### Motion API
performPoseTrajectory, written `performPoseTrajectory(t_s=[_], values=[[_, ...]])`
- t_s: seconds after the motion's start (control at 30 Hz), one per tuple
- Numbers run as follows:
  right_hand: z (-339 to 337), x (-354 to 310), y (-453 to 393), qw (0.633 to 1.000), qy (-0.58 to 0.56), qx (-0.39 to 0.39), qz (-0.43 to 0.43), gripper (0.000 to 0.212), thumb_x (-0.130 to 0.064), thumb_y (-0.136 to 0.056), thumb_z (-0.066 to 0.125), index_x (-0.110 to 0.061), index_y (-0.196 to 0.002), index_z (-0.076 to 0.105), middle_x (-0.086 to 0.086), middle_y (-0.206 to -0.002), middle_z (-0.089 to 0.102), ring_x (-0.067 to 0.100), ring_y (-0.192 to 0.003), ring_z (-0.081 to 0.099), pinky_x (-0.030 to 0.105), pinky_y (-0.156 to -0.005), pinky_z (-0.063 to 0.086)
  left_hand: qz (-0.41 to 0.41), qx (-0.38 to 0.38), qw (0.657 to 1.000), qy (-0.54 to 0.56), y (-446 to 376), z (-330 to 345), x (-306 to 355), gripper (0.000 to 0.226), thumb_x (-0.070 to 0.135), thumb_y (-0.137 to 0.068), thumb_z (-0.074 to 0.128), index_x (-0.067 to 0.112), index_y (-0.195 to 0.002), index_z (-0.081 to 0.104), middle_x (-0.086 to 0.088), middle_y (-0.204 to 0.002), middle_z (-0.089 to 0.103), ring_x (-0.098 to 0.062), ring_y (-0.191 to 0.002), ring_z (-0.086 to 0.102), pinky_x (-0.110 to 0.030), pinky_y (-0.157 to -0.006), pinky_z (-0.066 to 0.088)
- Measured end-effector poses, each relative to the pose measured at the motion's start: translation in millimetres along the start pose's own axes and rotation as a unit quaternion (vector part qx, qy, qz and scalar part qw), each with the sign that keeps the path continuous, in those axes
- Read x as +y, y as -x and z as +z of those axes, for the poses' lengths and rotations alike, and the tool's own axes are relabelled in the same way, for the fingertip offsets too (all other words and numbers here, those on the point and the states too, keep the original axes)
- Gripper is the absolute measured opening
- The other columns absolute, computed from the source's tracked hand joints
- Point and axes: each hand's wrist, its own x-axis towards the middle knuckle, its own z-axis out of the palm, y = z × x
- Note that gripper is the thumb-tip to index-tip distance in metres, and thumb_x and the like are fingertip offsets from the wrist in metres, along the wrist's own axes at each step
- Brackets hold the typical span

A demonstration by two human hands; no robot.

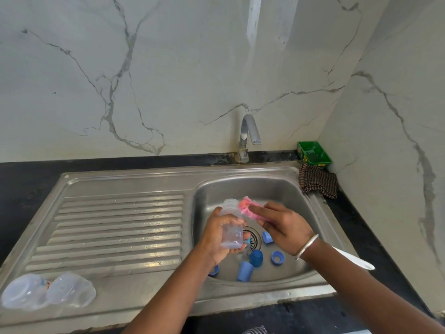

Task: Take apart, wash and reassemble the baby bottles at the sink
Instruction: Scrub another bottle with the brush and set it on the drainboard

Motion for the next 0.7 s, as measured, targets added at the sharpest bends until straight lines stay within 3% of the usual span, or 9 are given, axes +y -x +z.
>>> performPoseTrajectory(t_s=[0.13, 0.3, 0.43, 0.53, 0.7], values=[[-4, -7, -2, 1.000, -0.010, 0.024, 0.006, 0.043, -0.031, -0.098, 0.045, -0.034, -0.141, 0.049, -0.008, -0.100, 0.056, 0.016, -0.081, 0.059, 0.039, -0.061, 0.053, 0.021, 0.005, 0.999, -0.035, 1, 2, 2, 0.036, 0.009, -0.075, 0.067, 0.019, -0.109, 0.060, -0.010, -0.092, 0.068, -0.029, -0.076, 0.071, -0.039, -0.062, 0.055], [-5, -20, -8, 1.000, 0.005, 0.029, -0.008, 0.044, -0.033, -0.098, 0.040, -0.034, -0.142, 0.046, -0.008, -0.104, 0.055, 0.017, -0.084, 0.060, 0.041, -0.061, 0.053, 0.016, 0.015, 0.996, -0.088, 3, 0, 2, 0.053, 0.024, -0.054, 0.068, 0.016, -0.107, 0.067, -0.007, -0.085, 0.070, -0.026, -0.077, 0.071, -0.039, -0.068, 0.055], [1, -25, -10, 0.999, -0.013, 0.036, -0.010, 0.046, -0.033, -0.097, 0.039, -0.039, -0.143, 0.042, -0.010, -0.103, 0.054, 0.018, -0.083, 0.060, 0.041, -0.061, 0.054, 0.012, 0.029, 0.998, -0.061, 5, 2, 1, 0.044, 0.023, -0.053, 0.065, 0.014, -0.096, 0.068, -0.011, -0.086, 0.069, -0.026, -0.073, 0.066, -0.033, -0.064, 0.050], [4, -22, -2, 0.999, -0.016, 0.031, -0.009, 0.051, -0.030, -0.094, 0.040, -0.041, -0.144, 0.038, -0.012, -0.100, 0.050, 0.018, -0.078, 0.057, 0.041, -0.058, 0.053, 0.005, 0.016, 1.000, -0.010, 7, 2, 4, 0.044, 0.025, -0.057, 0.063, 0.012, -0.099, 0.066, -0.010, -0.088, 0.067, -0.023, -0.067, 0.064, -0.032, -0.063, 0.046], [5, -9, 10, 0.998, -0.045, 0.033, -0.002, 0.051, -0.027, -0.096, 0.047, -0.041, -0.144, 0.040, -0.008, -0.101, 0.055, 0.015, -0.081, 0.058, 0.039, -0.063, 0.053, 0.014, -0.027, 0.999, -0.011, 13, 9, 7, 0.021, 0.024, -0.062, 0.078, 0.021, -0.083, 0.073, -0.005, -0.080, 0.063, -0.020, -0.066, 0.057, -0.029, -0.054, 0.044]])
